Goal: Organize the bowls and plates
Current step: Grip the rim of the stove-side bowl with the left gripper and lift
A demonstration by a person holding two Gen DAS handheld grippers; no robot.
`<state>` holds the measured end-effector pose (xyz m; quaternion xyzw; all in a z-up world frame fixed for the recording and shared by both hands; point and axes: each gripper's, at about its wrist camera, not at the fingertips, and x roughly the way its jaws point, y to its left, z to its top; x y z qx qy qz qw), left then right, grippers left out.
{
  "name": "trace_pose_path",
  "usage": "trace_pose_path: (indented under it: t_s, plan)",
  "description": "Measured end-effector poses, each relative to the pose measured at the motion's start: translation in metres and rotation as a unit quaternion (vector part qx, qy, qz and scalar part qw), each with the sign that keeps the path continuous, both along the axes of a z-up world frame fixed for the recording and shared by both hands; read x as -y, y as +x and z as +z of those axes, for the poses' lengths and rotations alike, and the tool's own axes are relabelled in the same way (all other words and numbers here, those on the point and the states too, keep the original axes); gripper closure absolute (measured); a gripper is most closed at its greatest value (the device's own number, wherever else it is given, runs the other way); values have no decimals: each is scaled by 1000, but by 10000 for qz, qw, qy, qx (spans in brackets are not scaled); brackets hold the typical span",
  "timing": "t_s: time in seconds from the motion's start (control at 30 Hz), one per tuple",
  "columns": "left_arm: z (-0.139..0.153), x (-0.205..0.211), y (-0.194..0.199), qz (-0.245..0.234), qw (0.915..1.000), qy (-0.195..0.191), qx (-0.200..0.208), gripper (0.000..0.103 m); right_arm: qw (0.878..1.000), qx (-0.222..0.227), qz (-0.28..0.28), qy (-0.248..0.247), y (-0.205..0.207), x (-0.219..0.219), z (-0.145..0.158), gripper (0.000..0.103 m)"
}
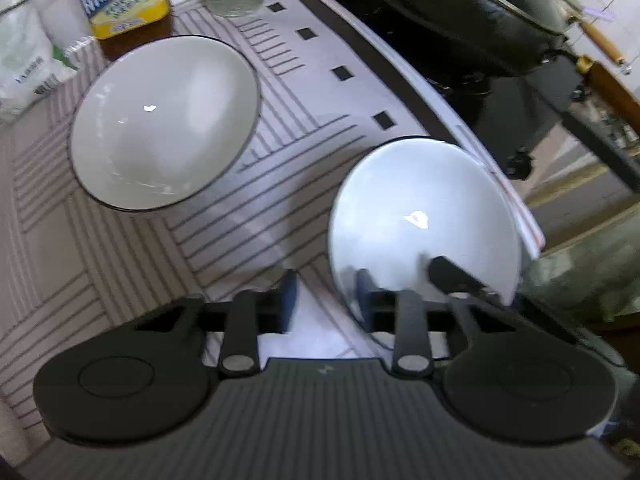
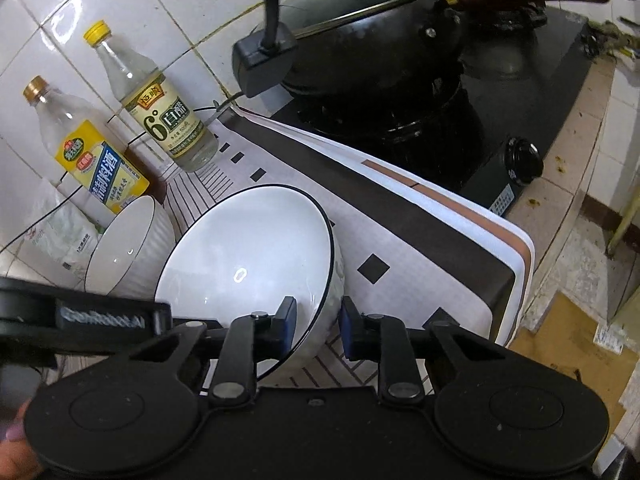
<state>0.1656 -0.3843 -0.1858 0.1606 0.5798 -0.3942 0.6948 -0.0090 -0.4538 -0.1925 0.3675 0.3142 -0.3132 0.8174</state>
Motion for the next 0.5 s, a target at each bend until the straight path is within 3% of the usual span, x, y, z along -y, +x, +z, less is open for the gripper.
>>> trace_pose_path:
  t_s: [0.07,0.5]
  plan:
    - [2,0,-2,31,10000,4,-38,90,10000,-22,20,16,1,0,1,76]
    - [30,-49,-2,455,9987,221,-11,90,9973,-119,667,282,12,-24,16,76]
